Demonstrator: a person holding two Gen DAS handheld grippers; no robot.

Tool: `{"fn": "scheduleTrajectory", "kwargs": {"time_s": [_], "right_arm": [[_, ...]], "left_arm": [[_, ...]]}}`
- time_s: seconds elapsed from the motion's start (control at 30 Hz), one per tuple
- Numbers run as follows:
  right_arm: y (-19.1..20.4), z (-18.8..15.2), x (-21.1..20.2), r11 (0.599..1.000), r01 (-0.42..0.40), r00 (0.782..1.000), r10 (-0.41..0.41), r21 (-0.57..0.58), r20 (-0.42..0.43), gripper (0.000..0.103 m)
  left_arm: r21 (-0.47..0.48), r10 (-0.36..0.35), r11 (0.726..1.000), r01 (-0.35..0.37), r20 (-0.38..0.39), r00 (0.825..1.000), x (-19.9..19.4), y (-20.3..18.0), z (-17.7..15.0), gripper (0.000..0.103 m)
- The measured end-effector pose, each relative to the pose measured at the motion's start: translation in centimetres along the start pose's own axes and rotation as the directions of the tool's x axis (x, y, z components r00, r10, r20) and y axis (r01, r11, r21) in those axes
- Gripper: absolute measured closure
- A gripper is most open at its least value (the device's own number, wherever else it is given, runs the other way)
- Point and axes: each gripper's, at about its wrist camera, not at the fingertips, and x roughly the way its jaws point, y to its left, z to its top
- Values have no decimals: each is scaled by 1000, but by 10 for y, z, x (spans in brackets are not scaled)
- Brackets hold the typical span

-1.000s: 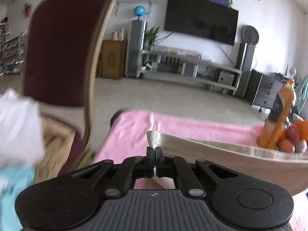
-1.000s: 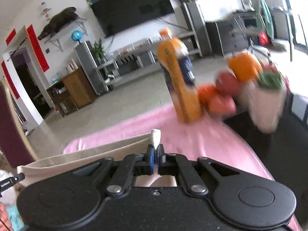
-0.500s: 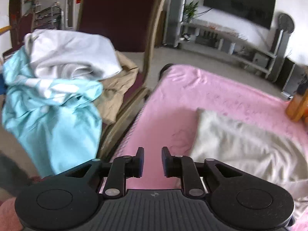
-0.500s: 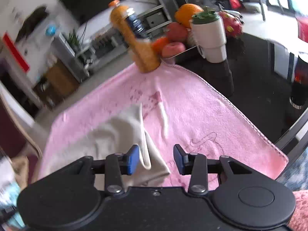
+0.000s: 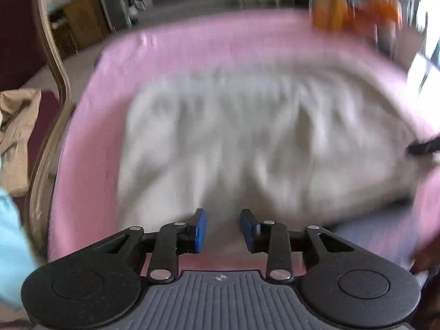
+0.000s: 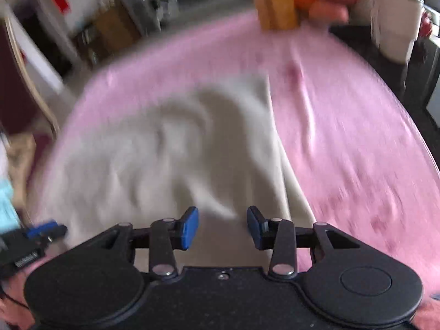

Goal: Fold clothes

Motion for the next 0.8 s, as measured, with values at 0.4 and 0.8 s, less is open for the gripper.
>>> {"fn": "scheduleTrajectory", "kwargs": {"time_s": [0.4, 0.8], "right_arm": [[-3, 41, -113, 974, -206, 941, 172, 90, 291, 65], [-35, 136, -16, 926, -253, 952, 186, 281, 244, 47]], "left_arm": [[-291, -79, 942, 168, 294, 953, -76, 96, 49, 62], [-523, -187, 816, 246, 164, 969, 54, 158, 114, 55]]}}
